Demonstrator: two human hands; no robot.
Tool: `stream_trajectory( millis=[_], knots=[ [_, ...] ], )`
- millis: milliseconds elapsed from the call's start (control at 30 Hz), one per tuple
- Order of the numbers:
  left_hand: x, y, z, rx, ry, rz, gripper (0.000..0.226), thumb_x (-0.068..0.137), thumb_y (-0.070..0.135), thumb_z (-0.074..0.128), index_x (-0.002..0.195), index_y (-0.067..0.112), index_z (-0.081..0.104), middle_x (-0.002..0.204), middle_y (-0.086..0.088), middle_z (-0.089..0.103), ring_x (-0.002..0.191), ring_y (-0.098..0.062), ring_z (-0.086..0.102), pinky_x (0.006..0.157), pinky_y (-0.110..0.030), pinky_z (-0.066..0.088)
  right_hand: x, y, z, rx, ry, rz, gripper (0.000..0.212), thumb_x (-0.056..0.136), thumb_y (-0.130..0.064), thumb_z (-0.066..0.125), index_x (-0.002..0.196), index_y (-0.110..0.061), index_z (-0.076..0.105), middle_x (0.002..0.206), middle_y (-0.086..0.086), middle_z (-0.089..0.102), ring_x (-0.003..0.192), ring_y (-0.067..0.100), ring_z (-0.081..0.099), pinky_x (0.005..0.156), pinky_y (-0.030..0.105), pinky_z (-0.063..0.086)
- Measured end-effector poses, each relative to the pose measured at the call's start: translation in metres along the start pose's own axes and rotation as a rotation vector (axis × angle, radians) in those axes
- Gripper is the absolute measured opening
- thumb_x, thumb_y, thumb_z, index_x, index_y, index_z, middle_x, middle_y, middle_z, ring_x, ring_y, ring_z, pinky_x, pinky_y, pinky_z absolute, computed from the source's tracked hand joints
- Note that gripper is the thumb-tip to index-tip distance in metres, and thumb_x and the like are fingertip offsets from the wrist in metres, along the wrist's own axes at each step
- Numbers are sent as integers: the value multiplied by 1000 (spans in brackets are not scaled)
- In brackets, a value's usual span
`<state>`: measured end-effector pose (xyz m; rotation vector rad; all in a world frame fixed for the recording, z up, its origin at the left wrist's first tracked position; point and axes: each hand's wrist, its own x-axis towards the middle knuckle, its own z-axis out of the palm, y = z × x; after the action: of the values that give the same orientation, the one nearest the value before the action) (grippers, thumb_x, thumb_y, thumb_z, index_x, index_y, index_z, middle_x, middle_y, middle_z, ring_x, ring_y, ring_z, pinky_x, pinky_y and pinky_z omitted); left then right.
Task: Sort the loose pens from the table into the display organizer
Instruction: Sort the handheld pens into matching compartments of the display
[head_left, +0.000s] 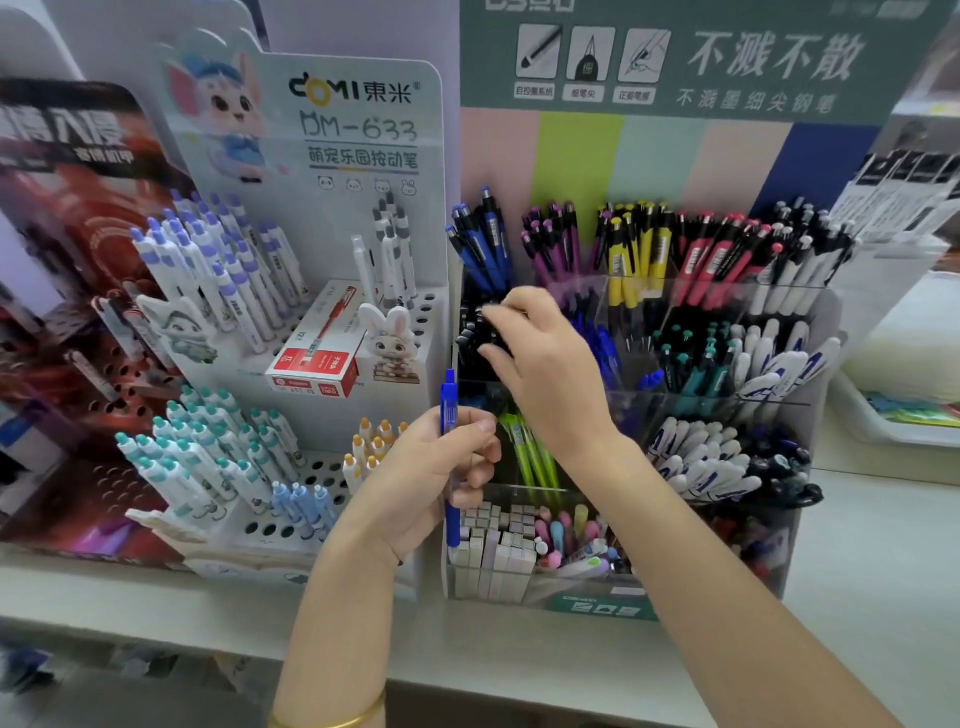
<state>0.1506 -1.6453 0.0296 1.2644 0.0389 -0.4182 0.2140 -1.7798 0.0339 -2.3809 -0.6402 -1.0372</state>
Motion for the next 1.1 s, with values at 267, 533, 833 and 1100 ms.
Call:
stream_trajectory(
  millis=[267,533,833,1100],
  knots=[
    [1,1,0,53,-18,14,13,95,-2,48,106,5,51,67,-3,57,49,-10,45,41,-19,34,-15,-5,-16,360,191,246,29,89,-1,58,117,-5,58,108,-1,49,74,11,57,71,26,52],
    [13,-10,30,356,-230,46,18,100,6,46,115,12,53,63,8,51,54,-7,40,48,-19,33,-41,-7,-59,644,-338,541,10,83,-14,71,93,-16,73,82,-7,67,69,2,60,64,15,47],
    [31,-20,53,358,-76,16,25,95,11,57,119,17,53,82,0,67,59,-7,54,59,-27,46,-31,37,-111,459,423,612,15,95,-8,56,94,-22,60,84,2,62,65,9,59,55,14,48],
    [37,-23,61,307,-69,7,24,95,9,57,118,17,56,84,-2,69,58,-7,55,59,-25,46,-36,45,-84,40,341,345,16,88,-9,65,103,-3,66,86,1,62,78,7,55,73,21,47]
  ],
)
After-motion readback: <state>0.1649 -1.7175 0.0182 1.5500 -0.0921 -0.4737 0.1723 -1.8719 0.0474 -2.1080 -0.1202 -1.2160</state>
